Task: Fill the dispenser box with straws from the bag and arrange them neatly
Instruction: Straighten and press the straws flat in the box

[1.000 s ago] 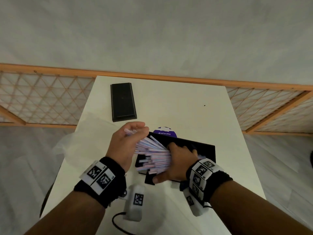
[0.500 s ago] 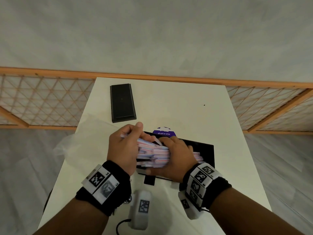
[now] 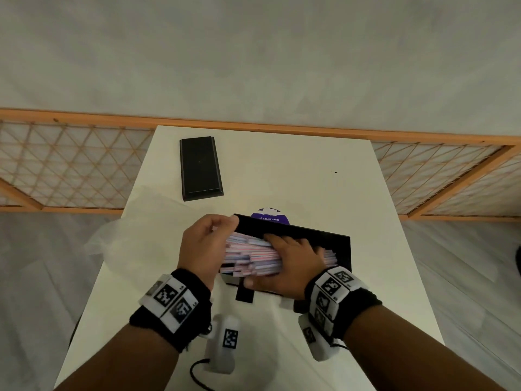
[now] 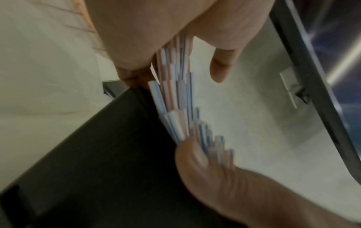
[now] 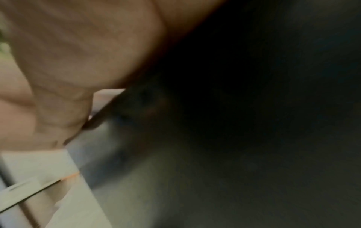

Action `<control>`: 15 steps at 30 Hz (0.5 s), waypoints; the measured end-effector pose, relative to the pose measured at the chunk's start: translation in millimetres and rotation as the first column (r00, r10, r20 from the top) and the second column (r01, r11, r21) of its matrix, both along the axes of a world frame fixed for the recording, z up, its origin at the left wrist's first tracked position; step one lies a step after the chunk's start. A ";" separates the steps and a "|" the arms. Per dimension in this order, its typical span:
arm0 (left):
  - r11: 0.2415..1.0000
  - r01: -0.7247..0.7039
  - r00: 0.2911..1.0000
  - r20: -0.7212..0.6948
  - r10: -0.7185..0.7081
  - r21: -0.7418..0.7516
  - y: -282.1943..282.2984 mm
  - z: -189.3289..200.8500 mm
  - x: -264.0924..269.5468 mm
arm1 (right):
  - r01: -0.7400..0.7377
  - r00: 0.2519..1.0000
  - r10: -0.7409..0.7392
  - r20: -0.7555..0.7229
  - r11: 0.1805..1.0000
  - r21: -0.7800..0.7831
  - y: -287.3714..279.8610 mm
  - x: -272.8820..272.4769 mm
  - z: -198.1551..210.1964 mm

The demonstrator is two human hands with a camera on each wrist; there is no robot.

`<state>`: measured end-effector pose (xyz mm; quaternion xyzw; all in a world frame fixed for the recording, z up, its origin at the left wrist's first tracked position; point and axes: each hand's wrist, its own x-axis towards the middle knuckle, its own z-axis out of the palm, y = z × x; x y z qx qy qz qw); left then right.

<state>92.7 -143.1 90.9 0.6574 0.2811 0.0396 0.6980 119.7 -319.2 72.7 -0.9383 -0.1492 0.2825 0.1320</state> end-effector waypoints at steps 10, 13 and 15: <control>0.971 0.046 0.995 0.079 -0.067 0.233 -10.2 8.4 6.1 | 0.074 0.940 -0.102 0.326 0.992 0.098 26.5 -7.8 12.5; 0.968 0.133 0.991 -0.042 -0.127 0.213 3.1 2.9 10.4 | 0.033 0.958 -0.070 0.278 0.990 0.136 12.5 -8.8 11.9; 0.996 0.075 0.994 -0.082 -0.070 0.054 9.7 -1.2 10.5 | 0.007 0.934 -0.075 0.351 0.982 0.191 -5.6 -11.6 11.1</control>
